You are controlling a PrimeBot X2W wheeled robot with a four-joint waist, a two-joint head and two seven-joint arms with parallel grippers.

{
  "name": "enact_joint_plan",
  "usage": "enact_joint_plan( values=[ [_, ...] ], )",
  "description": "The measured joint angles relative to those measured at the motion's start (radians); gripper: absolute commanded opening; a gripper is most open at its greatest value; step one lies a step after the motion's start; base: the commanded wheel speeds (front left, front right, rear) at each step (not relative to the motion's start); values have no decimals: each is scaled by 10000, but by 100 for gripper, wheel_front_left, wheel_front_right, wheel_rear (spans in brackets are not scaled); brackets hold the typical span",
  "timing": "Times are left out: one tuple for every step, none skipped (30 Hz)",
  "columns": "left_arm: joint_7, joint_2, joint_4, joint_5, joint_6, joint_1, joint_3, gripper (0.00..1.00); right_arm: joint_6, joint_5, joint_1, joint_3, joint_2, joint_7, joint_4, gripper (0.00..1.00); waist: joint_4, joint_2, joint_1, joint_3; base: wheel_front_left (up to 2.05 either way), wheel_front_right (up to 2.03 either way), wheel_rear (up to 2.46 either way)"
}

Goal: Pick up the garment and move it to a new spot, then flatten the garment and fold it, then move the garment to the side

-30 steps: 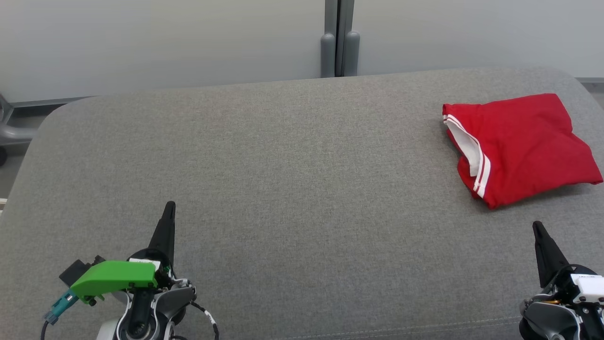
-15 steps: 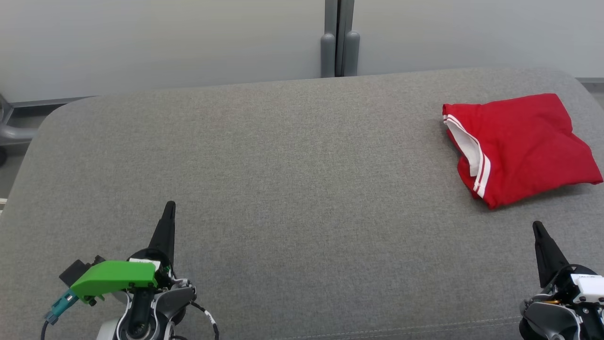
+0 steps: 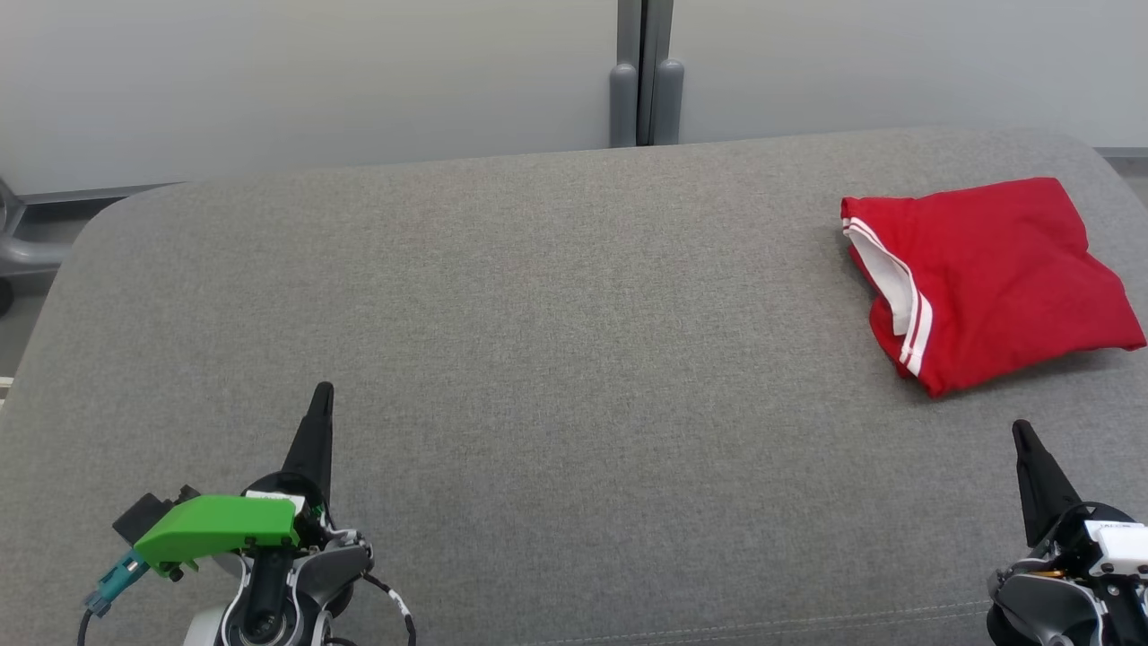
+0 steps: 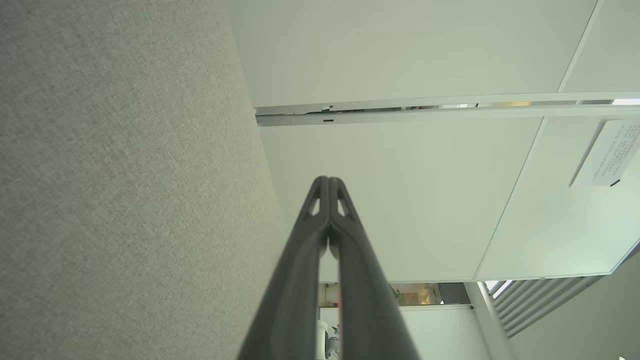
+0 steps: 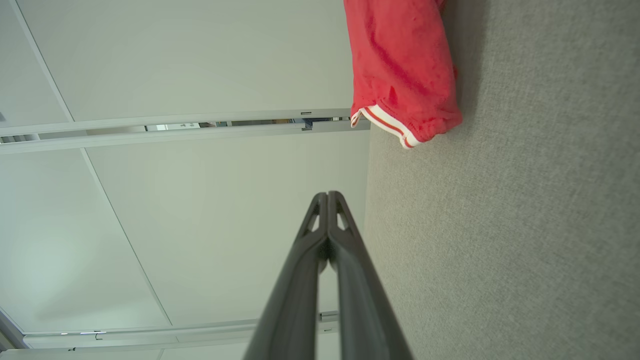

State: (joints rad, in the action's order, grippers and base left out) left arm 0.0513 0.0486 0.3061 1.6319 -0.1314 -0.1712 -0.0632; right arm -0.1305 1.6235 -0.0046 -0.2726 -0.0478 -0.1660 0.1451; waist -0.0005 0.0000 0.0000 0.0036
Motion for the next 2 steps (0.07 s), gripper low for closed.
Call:
enact_joint_plan(
  values=[
    [0, 0, 0, 0, 0, 0, 0, 0, 0, 0, 0, 0, 0, 0, 0, 0, 0, 0, 0, 0, 0, 0, 0],
    [0, 0, 0, 0, 0, 0, 0, 0, 0, 0, 0, 0, 0, 0, 0, 0, 0, 0, 0, 0, 0, 0, 0]
  ],
)
